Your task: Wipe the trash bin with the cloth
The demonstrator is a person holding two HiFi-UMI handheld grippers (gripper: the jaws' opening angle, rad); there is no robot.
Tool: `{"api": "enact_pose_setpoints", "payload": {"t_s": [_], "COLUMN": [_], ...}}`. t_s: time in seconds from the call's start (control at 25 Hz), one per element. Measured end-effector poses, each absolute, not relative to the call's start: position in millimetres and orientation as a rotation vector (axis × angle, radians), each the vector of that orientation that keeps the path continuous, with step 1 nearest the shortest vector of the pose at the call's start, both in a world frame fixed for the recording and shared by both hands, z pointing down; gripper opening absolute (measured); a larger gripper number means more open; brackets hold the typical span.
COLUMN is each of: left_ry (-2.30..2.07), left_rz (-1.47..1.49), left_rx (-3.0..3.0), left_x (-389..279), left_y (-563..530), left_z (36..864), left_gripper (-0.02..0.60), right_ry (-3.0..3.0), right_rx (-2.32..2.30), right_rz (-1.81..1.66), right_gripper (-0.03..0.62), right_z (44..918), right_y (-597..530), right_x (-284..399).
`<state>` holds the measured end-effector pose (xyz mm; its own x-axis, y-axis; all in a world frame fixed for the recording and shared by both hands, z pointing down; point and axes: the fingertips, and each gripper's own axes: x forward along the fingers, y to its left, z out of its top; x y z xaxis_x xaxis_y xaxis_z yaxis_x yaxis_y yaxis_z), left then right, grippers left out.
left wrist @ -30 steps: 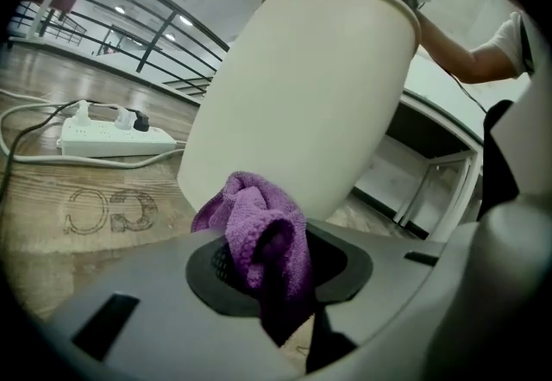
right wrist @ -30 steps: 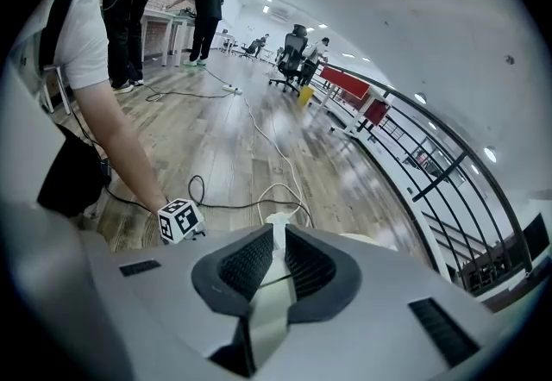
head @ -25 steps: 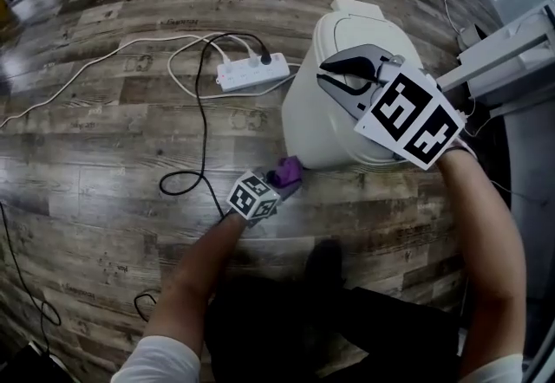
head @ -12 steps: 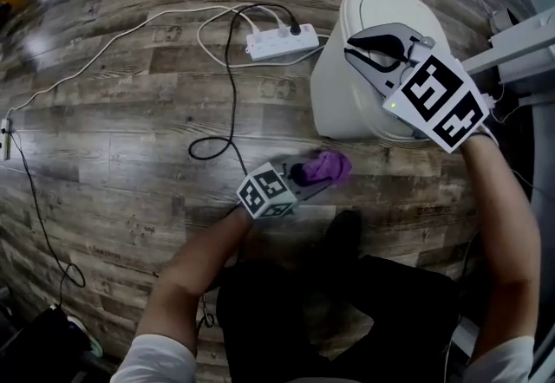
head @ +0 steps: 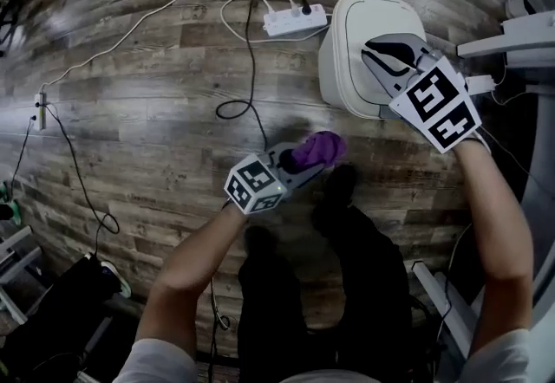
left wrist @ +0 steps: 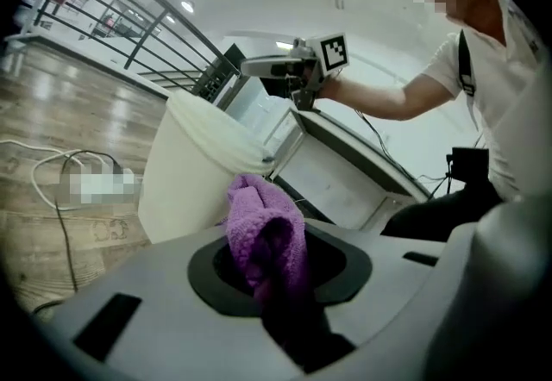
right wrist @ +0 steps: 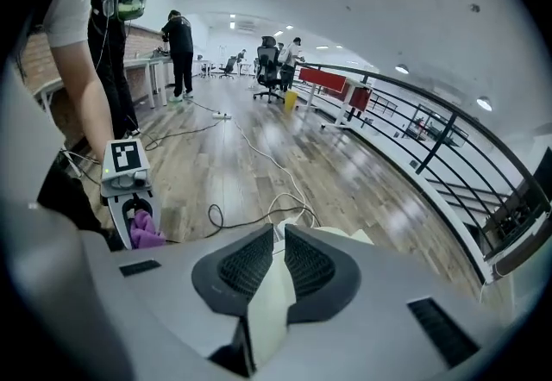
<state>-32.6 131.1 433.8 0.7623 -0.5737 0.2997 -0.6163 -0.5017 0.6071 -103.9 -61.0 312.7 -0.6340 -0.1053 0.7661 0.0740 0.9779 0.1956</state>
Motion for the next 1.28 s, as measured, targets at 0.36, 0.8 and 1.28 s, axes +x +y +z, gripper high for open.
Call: {"api": "enact_pose_setpoints", "payload": {"t_s": [0.36,0.8,1.28], "left_ry": [-1.018,-1.237,-1.384], "left_rz": [-0.018,-0.091,-0.106], "left_rx": [2.113,1.991,2.016], "left_x": [-53,-57,-51], "left_y": [127,117,138], "left_z": [249,107,10], "left_gripper": [0.1,0.1,0.1], "right_ry": [-2.254,-2.304,-2.318], "right_rx": [-0.022,0.031,0.198], "right_rz": [-0.105,0.025,0.03], "right_gripper": [0.044,0.044,0.044], "right_z": [203,107,35], "right_y": [-33,-35,-18], "right_x": [-73,-16,69]}}
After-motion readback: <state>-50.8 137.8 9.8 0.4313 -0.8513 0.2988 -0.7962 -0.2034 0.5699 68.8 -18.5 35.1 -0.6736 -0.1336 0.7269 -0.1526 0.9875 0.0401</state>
